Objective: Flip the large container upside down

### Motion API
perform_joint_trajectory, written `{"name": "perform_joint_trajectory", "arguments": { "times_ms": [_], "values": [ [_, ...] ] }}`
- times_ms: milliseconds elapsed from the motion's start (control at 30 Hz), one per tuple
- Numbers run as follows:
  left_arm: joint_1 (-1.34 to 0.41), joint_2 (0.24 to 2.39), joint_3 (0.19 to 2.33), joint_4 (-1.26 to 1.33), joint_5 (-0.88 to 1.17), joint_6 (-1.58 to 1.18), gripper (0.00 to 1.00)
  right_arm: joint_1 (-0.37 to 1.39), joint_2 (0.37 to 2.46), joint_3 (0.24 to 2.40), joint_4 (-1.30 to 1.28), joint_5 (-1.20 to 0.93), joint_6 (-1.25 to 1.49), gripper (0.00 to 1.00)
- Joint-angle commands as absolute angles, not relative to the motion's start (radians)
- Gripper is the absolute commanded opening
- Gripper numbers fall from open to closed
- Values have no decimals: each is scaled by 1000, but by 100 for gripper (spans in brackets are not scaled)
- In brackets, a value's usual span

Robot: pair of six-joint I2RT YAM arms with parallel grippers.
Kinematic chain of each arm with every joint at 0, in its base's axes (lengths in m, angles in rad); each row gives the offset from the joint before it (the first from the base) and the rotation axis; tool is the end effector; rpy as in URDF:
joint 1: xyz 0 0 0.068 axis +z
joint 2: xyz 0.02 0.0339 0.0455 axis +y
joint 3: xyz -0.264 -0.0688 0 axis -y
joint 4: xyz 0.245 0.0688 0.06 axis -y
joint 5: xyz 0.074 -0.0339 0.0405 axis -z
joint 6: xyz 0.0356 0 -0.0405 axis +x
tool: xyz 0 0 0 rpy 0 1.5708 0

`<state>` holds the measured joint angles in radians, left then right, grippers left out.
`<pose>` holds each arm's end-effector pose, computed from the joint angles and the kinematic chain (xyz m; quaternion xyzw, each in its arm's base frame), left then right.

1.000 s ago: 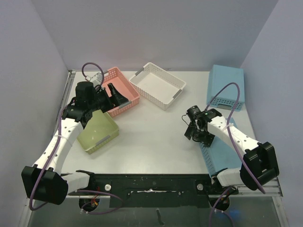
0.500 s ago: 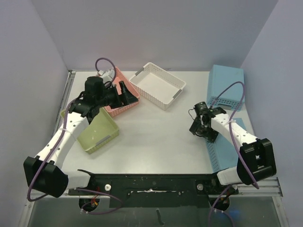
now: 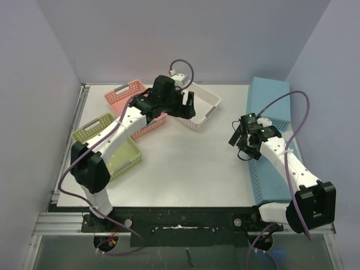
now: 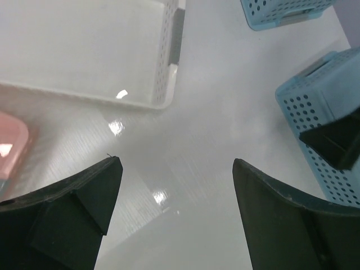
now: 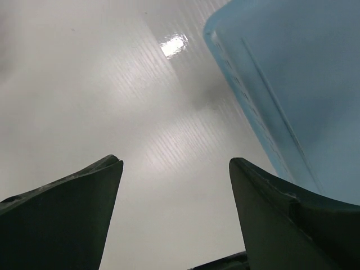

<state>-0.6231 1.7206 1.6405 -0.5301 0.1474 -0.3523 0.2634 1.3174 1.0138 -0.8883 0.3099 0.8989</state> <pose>0.3201 -0.2365 0.3522 0.1531 0.8718 -0.2736 0.3765 0.2398 0.0534 0.2528 0.3308 0.9127 -0.0245 0.2387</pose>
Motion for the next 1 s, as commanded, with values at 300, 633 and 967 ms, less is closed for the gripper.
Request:
{"name": "perform_joint_trajectory", "arguments": {
  "times_ms": [300, 633, 967],
  "values": [
    [-695, 2436, 2480, -767, 41, -95, 80, 263, 1043, 1121, -935, 329, 796, 84],
    [-730, 2547, 2500, -725, 74, -102, 56, 258, 958, 1101, -984, 352, 826, 91],
    [-794, 2403, 2529, -717, 225, -117, 0, 258, 940, 1153, -1008, 396, 842, 90]
  ]
}}
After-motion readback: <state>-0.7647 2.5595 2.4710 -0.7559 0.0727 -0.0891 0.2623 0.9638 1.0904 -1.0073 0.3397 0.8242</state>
